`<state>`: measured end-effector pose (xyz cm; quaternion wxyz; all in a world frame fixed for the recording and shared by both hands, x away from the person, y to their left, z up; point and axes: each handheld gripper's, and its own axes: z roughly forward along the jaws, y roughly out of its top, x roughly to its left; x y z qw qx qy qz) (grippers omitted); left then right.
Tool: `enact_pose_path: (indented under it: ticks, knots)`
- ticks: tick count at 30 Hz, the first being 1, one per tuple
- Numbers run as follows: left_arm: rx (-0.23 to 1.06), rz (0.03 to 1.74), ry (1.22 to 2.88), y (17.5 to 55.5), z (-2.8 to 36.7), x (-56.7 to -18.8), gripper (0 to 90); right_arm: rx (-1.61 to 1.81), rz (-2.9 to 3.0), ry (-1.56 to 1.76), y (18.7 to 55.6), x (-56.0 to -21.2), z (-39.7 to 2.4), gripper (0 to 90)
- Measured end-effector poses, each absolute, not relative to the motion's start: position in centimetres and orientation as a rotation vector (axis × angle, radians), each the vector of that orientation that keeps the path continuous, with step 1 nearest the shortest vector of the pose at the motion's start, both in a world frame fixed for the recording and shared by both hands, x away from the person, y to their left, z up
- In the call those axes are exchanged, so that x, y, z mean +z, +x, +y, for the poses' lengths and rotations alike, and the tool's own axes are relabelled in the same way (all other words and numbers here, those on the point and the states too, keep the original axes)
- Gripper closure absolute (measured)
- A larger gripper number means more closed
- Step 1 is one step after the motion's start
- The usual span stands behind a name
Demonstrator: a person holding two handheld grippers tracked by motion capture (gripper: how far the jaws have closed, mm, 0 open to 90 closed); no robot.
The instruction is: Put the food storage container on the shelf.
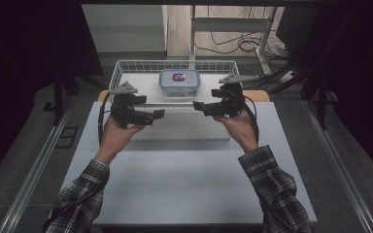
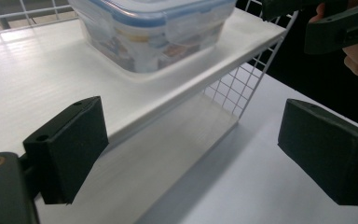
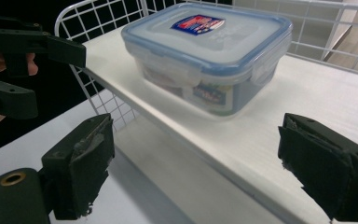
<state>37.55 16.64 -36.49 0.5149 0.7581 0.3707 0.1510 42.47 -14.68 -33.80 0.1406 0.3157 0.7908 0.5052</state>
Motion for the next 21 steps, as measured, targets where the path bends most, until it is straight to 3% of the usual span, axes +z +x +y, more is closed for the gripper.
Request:
enact_pose_path:
  ticks: [21]
  knots:
    - [0.351, 0.833, 1.846, 33.2, 16.2, -39.1, 1.5, 1.449, 2.325, 0.804, 38.4, -35.3, -14.2, 6.4]
